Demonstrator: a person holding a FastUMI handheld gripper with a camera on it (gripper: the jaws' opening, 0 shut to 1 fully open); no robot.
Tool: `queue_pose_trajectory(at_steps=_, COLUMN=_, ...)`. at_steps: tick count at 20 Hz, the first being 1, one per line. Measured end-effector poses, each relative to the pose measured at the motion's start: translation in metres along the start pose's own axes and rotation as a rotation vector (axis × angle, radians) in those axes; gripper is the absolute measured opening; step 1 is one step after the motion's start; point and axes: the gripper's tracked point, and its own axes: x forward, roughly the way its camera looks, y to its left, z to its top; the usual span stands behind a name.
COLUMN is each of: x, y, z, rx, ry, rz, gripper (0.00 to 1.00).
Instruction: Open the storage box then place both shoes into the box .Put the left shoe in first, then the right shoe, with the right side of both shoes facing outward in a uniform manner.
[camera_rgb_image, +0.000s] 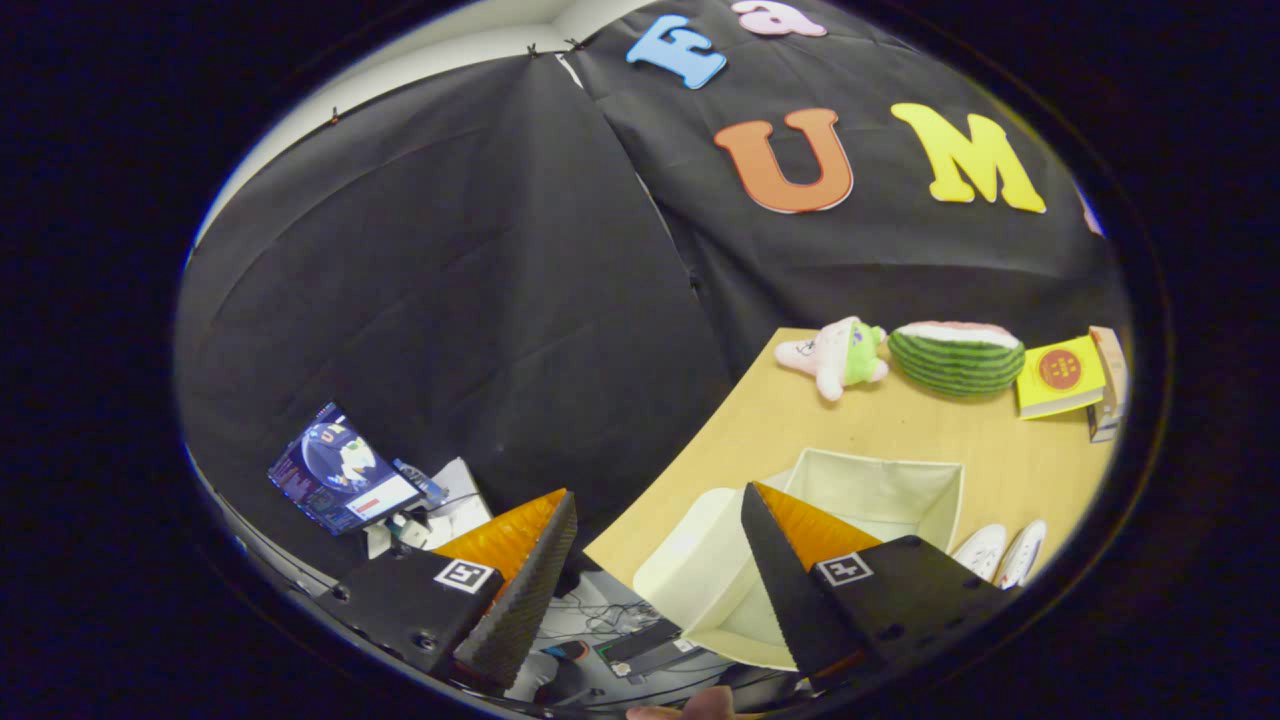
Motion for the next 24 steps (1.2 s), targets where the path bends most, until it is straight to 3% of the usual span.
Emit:
queue_pose_trajectory(at_steps=8, x=-0.086, y=-0.070, z=0.021, rx=-0.115, ry=-0.185, rz=-0.222, gripper=1.00)
queue_pose_trajectory(at_steps=13, x=-0.144, y=-0.141, z=0.001, rx=-0.125, ry=-0.192, rz=-0.378, gripper=1.00)
queue_pose_trajectory(at_steps=17, x=-0.165, y=-0.205, z=-0.035, rx=-0.106, ry=-0.120, rz=-0.488, gripper=1.00)
queue_pose_trajectory(at_steps=24, x=-0.133, y=-0.293, z=-0.138, rx=0.042, ry=0.137, rz=-0.507, gripper=1.00)
